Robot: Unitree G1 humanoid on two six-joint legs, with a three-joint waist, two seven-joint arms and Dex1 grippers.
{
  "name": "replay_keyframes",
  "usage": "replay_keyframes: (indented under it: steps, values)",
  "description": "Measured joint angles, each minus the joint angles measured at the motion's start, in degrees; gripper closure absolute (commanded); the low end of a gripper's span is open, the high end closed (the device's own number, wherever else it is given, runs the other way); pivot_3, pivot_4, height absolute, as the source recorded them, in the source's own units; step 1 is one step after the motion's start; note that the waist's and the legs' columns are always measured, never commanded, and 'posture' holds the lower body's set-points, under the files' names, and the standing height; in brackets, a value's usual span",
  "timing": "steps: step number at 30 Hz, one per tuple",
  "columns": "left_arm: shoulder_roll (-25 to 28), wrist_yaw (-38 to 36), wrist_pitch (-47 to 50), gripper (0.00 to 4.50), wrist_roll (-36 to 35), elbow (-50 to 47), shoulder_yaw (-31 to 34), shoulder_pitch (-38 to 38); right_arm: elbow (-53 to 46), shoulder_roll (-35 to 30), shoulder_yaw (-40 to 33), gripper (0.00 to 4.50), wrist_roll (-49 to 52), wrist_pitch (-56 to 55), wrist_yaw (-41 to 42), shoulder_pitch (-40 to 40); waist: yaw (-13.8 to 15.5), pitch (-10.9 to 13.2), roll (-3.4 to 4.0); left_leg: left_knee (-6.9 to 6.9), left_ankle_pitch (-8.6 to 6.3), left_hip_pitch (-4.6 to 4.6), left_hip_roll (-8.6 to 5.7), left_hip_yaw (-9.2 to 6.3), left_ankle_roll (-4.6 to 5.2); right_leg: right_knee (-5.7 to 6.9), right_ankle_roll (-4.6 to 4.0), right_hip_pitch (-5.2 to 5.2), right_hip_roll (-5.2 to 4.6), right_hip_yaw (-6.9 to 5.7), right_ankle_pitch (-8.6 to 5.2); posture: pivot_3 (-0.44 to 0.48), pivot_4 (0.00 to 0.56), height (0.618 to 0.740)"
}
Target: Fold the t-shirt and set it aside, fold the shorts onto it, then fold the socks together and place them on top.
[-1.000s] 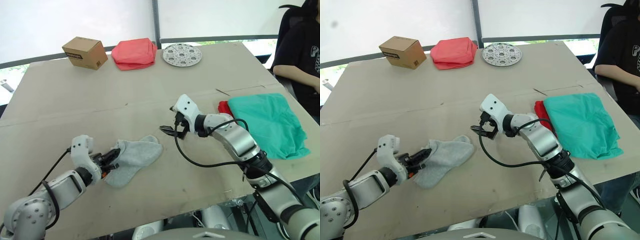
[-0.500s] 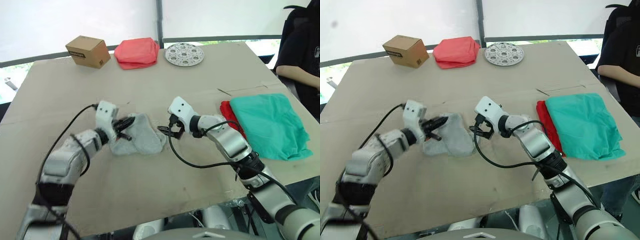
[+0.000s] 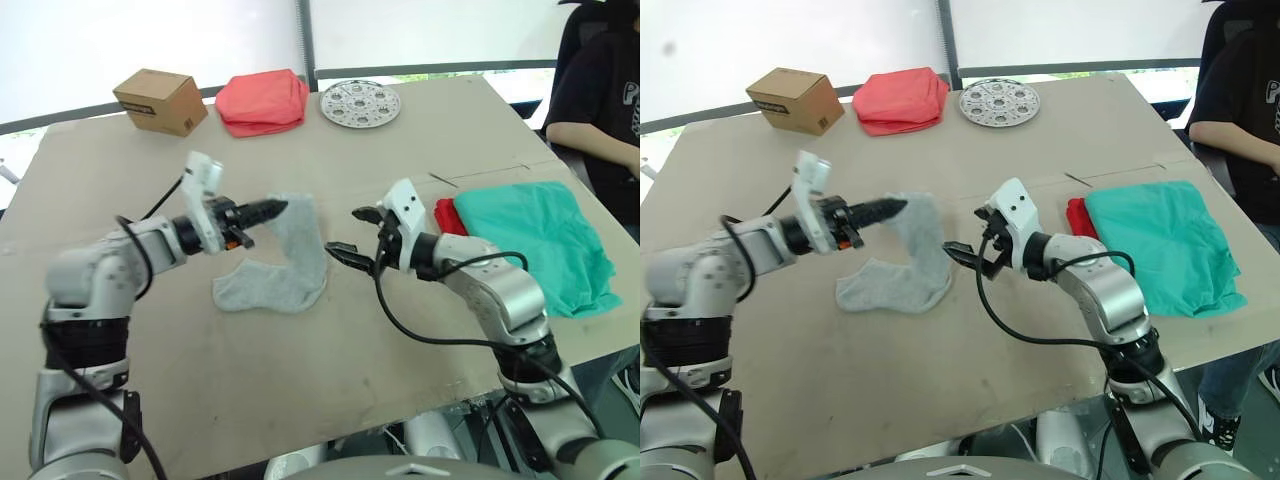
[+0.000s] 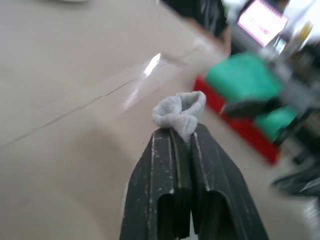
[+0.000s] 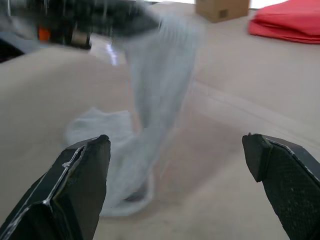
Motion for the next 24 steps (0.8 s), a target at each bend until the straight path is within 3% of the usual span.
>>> replay_keyframes:
  steps: [2, 3, 4, 5, 6, 8, 11, 13, 17, 24]
  values:
    - [-0.72, 9.82, 0.67, 4.49, -11.77, -1.50, 3.63, 2.14, -1.32, -0.66, -0.12, 0.00, 0.96, 0.18, 0.36, 0.59, 0.03, -0.01, 0.04, 0.00, 0.00, 0.09, -0.02, 0.01, 0.00, 0.00, 0.01, 0.07, -0.09, 0.08, 0.01, 0.000, 0.150, 0.740]
    - [-1.07, 19.58, -1.68, 4.49, -24.47, -2.74, 5.26, 6.64, -2.11, -1.92, -0.36, 0.00, 1.84, 0.23, 0.84, 1.30, -0.11, -0.04, 0.05, 0.01, 0.00, 0.16, -0.02, 0.05, 0.00, 0.01, 0.01, 0.09, -0.36, 0.16, 0.01, 0.000, 0.150, 0.740]
    - [-1.29, 24.10, -2.85, 4.49, -29.44, -3.19, 5.87, 9.26, -2.36, -2.59, -0.68, 0.00, 2.11, 0.27, 0.97, 1.75, -0.22, -0.04, 0.04, 0.01, 0.00, 0.17, 0.00, 0.05, 0.00, 0.03, 0.01, 0.09, -0.38, 0.23, 0.02, 0.000, 0.150, 0.740]
    - [-2.38, 33.05, -5.73, 4.49, -37.83, -4.82, 7.41, 14.85, -2.50, -3.93, -1.39, 0.00, 2.68, 0.52, 1.23, 2.73, -0.25, -0.04, 0.03, 0.00, 0.01, 0.16, -0.02, 0.05, -0.02, 0.09, -0.01, 0.05, -0.39, 0.35, 0.02, 0.000, 0.150, 0.740]
    - [-3.13, 35.76, -6.46, 4.49, -39.63, -5.30, 8.04, 16.86, -2.50, -4.34, -1.61, 0.00, 2.82, 0.68, 1.26, 3.04, -0.09, -0.04, 0.02, 0.00, 0.01, 0.16, -0.03, 0.05, -0.03, 0.13, -0.02, 0.02, -0.37, 0.37, 0.02, 0.000, 0.150, 0.740]
    - [-2.29, 43.97, -8.65, 4.49, -42.81, -10.78, 9.04, 27.96, -2.53, -4.96, -1.61, 0.00, 3.52, 0.81, 1.60, 3.18, -0.26, -0.10, -0.08, -0.06, 0.05, 0.21, -0.09, 0.08, -0.13, 0.28, -0.06, -0.04, -0.35, 0.51, 0.01, 0.000, 0.150, 0.740]
    - [-1.62, 49.70, -9.20, 4.49, -42.50, -14.18, 7.54, 36.94, -2.36, -5.31, -1.51, 0.00, 4.08, 0.74, 1.78, 3.17, 0.71, -0.05, -0.02, -0.08, 0.09, 0.21, -0.19, 0.04, -0.19, 0.31, -0.09, -0.05, -0.32, 0.38, -0.01, 0.000, 0.150, 0.740]
    - [-0.66, 49.79, -9.97, 4.49, -37.05, -16.20, 6.14, 38.54, -2.19, -4.94, -1.05, 0.00, 4.24, 0.30, 1.72, 2.92, 1.69, 0.02, 0.11, -0.05, 0.07, 0.22, -0.31, 0.04, -0.12, 0.30, -0.30, 0.00, -0.16, 0.22, -0.15, 0.000, 0.150, 0.740]
    - [-3.03, 51.60, -14.23, 4.49, -27.80, -13.92, 4.54, 36.32, -1.34, -2.89, 1.04, 0.00, 4.01, 0.10, 0.02, 2.36, 2.13, -0.06, -0.02, 0.03, 0.14, 0.29, -0.38, 0.15, -0.15, 0.28, -0.30, 0.09, -0.16, 0.32, -0.14, 0.000, 0.150, 0.740]
    - [-4.84, 47.42, -16.41, 4.49, -27.76, -14.06, 5.17, 34.24, 0.17, -0.93, 3.97, 0.00, 5.49, 7.09, -2.07, 1.29, 1.66, -0.10, -0.11, -0.04, 0.26, 0.28, -0.27, 0.08, -0.39, 0.32, -0.32, 0.05, -0.08, 0.26, -0.15, 0.000, 0.150, 0.740]
